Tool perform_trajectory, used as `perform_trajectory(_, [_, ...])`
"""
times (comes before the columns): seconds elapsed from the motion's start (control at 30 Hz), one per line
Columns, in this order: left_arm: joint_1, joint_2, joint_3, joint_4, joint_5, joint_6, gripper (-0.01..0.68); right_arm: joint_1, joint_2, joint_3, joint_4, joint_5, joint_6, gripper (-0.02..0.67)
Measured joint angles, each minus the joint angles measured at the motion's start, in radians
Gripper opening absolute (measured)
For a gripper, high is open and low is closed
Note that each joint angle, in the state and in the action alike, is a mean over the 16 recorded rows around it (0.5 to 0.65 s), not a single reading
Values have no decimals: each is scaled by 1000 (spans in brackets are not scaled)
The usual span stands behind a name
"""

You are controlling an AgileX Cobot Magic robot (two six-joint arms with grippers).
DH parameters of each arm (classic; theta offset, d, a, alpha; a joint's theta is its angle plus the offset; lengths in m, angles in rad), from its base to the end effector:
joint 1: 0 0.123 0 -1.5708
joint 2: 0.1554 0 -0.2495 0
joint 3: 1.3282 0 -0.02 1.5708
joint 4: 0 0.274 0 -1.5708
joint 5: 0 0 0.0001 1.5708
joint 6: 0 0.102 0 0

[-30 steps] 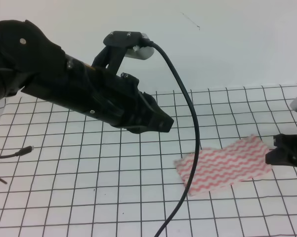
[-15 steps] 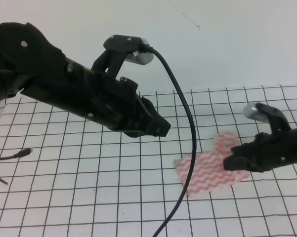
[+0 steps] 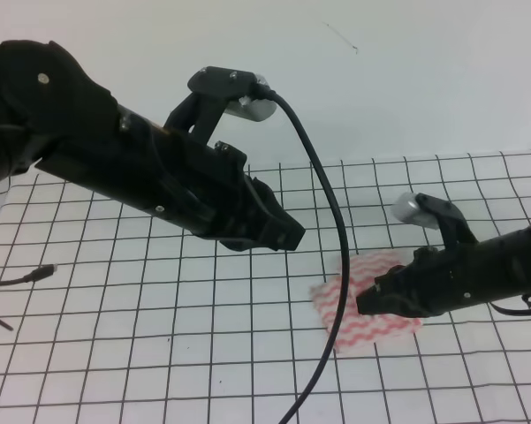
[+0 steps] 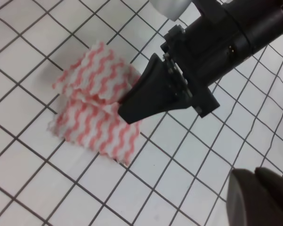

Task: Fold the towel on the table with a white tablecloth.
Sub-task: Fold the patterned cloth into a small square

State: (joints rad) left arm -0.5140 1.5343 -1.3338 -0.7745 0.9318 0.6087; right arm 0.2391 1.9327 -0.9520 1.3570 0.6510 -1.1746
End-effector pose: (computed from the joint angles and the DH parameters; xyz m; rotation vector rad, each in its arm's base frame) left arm 0.2834 -0.2258 0.2946 0.9727 2.2539 -0.9209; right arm 0.3269 0.1419 0.0675 -0.3659 2.5747 0.9608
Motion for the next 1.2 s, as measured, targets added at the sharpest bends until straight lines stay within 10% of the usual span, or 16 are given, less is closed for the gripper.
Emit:
perform_trajectory(0.83, [0, 36, 0, -2, 4, 1, 0, 52, 57, -1, 52, 82, -81, 13])
perform_trajectory(1.2, [0, 36, 0, -2, 7, 4, 0, 53, 67, -1, 158, 197, -202, 135])
